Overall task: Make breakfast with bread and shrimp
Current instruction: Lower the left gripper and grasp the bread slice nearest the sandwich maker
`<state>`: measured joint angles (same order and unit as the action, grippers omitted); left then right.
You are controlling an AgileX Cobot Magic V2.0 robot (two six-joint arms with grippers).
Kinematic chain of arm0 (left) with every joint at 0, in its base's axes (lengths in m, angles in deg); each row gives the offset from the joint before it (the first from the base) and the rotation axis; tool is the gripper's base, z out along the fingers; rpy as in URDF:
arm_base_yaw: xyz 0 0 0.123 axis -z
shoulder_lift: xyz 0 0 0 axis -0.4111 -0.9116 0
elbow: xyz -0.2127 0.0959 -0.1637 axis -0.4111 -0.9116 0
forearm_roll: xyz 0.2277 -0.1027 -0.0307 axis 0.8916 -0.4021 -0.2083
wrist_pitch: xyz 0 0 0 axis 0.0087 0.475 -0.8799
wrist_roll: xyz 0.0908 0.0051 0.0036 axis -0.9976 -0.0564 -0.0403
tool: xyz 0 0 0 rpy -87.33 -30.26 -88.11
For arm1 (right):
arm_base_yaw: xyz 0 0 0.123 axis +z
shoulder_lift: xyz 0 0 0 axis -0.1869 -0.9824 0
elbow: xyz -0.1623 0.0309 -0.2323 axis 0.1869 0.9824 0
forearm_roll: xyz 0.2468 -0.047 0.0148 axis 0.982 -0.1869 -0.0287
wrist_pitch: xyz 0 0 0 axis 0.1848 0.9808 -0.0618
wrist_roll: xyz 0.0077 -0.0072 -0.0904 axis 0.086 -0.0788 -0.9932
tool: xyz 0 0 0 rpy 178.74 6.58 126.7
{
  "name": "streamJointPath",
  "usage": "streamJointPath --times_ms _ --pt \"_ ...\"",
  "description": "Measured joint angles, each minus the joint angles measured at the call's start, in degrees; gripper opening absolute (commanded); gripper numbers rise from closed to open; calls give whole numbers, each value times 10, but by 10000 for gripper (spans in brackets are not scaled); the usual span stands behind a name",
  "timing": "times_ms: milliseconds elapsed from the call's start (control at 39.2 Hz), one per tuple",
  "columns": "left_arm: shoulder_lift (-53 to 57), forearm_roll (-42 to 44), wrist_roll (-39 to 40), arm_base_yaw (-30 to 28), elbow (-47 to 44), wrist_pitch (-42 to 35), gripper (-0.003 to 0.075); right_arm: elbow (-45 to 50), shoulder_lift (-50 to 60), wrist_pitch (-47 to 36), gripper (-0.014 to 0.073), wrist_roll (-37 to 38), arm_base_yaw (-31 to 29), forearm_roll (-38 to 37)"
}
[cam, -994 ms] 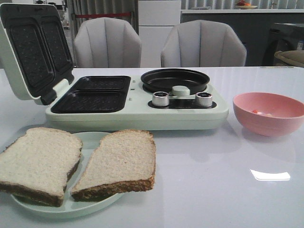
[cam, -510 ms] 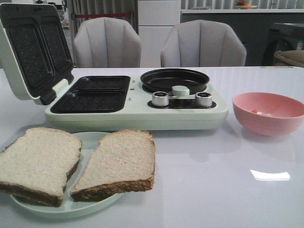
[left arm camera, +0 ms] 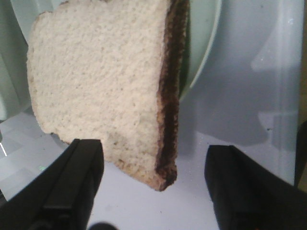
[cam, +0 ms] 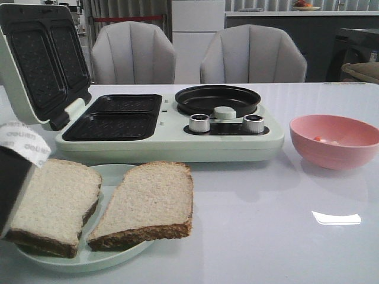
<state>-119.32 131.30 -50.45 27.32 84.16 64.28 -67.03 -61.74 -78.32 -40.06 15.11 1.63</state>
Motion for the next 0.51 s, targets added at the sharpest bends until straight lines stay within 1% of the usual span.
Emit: streamJointPath --times_ms 153,357,408,510 --pt "-42 43 13 -1 0 -4 497 0 0 0 134 0 0 0" --pt "-82 96 46 -31 22 -9 496 0 0 0 134 0 0 0" --pt "-91 106 48 -40 29 -11 483 0 0 0 134 0 0 0" --pt "-108 123 51 -55 47 -13 416 0 0 0 134 0 0 0"
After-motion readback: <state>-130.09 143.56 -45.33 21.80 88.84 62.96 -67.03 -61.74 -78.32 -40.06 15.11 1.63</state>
